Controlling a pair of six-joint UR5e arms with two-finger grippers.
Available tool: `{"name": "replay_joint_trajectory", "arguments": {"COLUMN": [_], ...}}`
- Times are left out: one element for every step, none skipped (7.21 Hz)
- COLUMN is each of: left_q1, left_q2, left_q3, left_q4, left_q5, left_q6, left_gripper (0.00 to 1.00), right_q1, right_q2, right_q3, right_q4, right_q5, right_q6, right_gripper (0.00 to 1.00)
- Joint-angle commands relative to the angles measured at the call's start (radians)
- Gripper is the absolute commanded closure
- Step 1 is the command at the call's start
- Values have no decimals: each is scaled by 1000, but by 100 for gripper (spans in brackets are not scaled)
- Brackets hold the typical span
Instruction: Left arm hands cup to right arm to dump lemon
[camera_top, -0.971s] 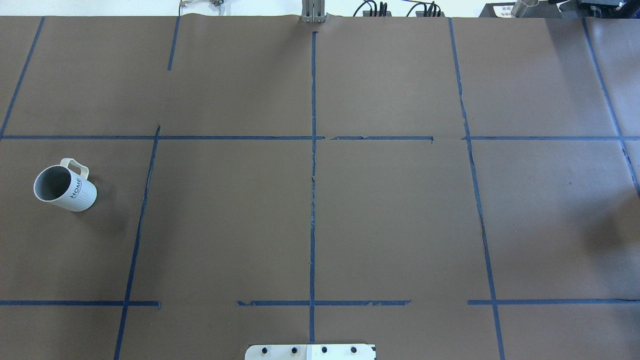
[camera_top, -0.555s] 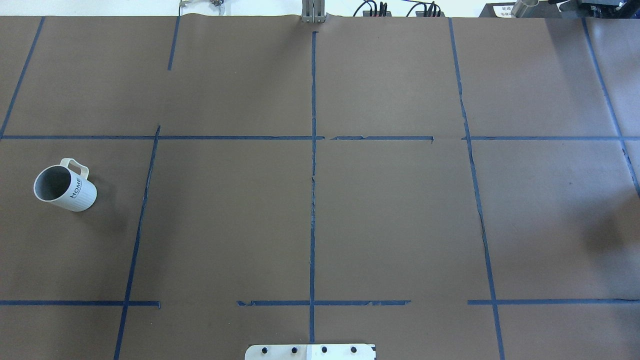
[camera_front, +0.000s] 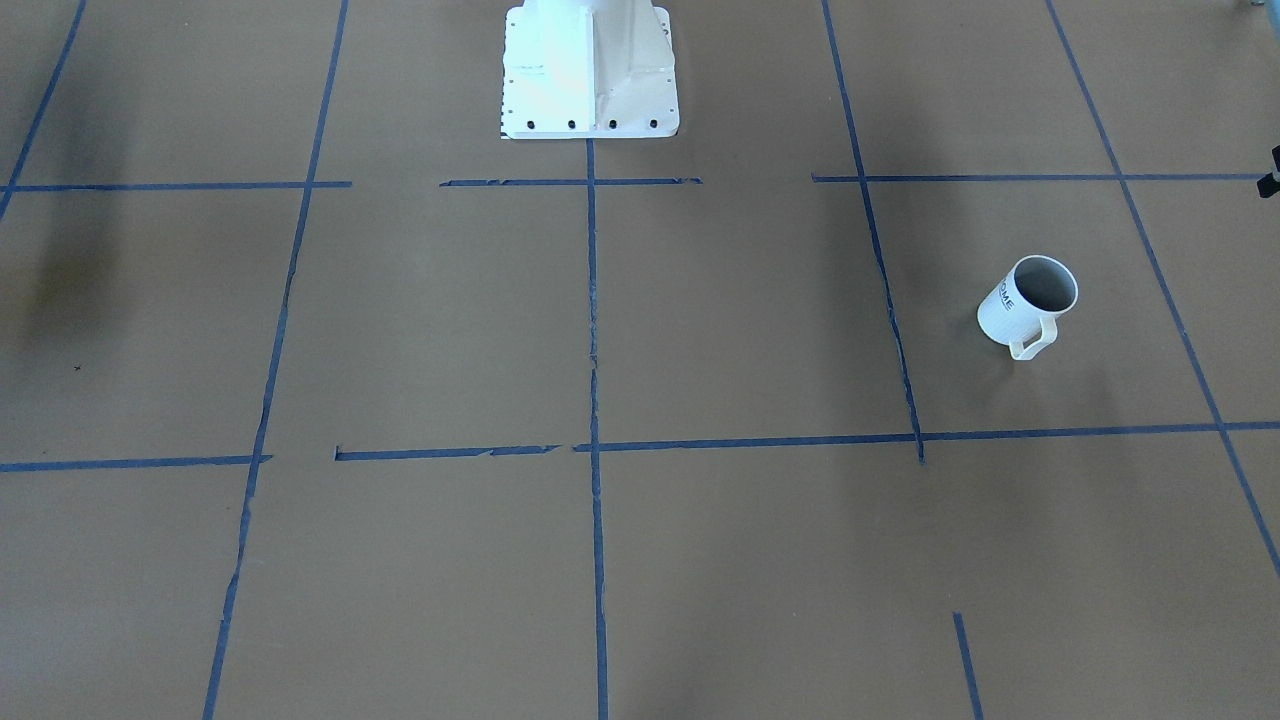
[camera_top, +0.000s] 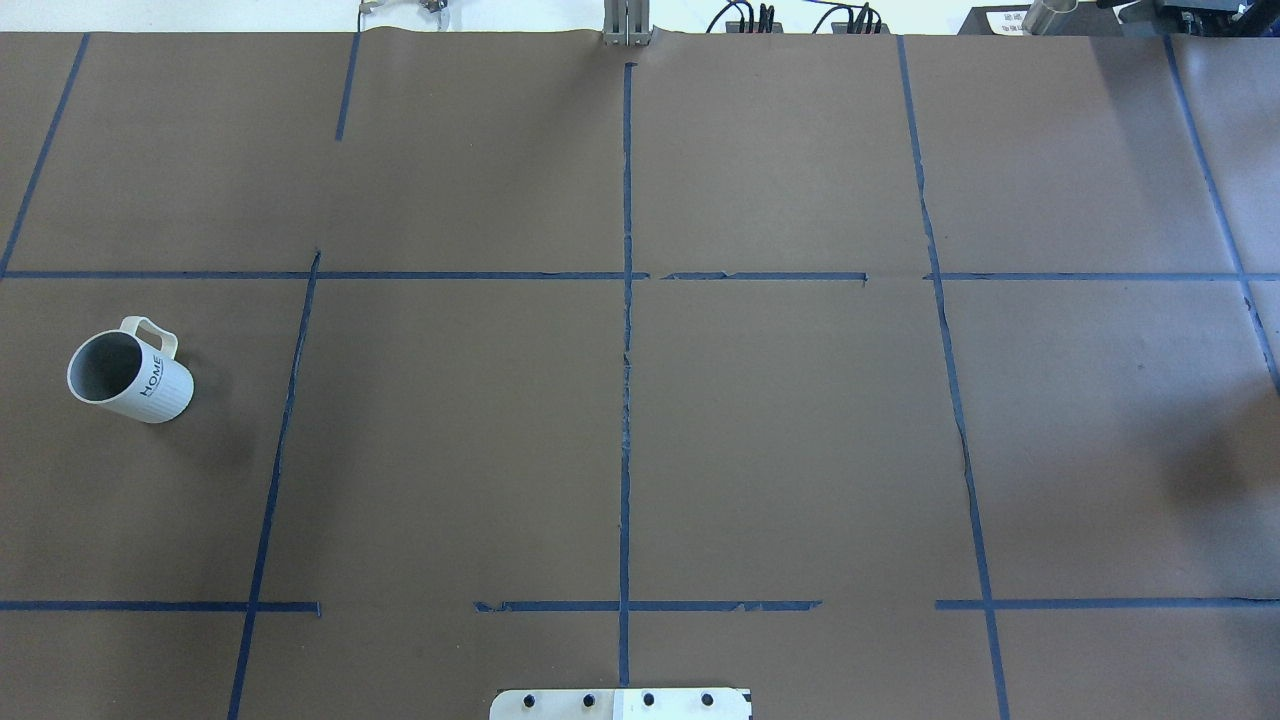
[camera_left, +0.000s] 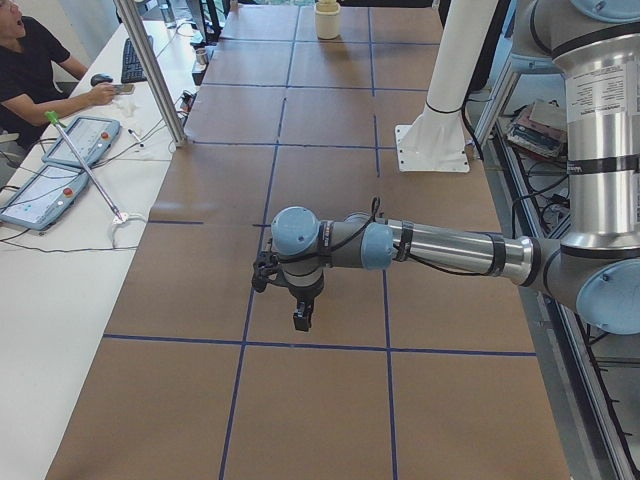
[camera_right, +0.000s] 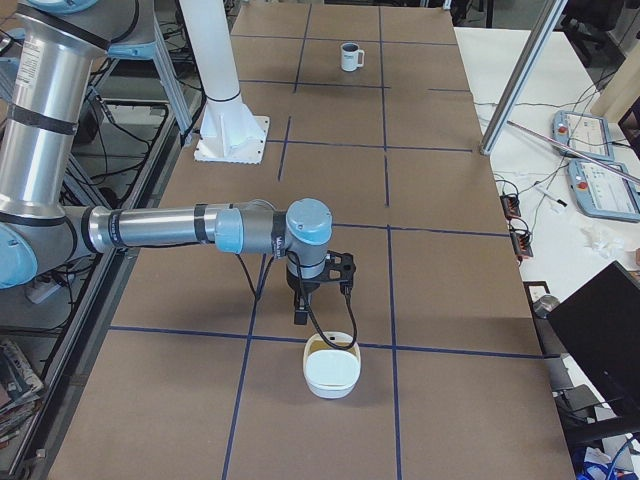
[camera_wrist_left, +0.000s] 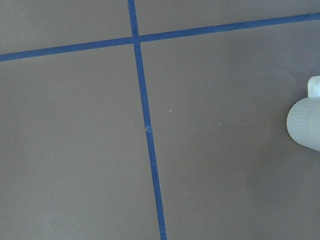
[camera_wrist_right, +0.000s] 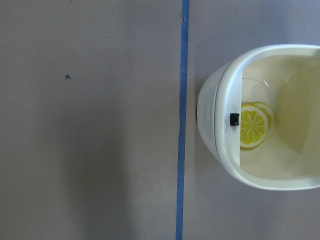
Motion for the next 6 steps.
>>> {"name": "replay_joint_trajectory", "arguments": {"left_q1": [0, 0, 0, 0, -1, 0], "left_q2": [-3, -5, -6, 1, 4, 6], "left_q3": [-2, -5, -9, -10, -8, -2], "left_q4": [0, 0, 0, 2, 2, 2], "left_q5": [0, -2, 0, 3, 3, 7], "left_q6": [0, 0, 0, 2, 0, 0], "left_gripper": [0, 0, 0, 0, 0, 0], "right_q1": [-1, -1, -1, -1, -1, -1], "right_q2": [2, 2, 3, -1, -5, -5], "right_q3": [1, 1, 0, 0, 0, -4], "right_q4": [-1, 1, 1, 2, 4, 5], "right_q5": [0, 0, 0, 12, 21, 23], "right_q6": [0, 0, 0, 0, 0, 0], "right_gripper": [0, 0, 0, 0, 0, 0]}}
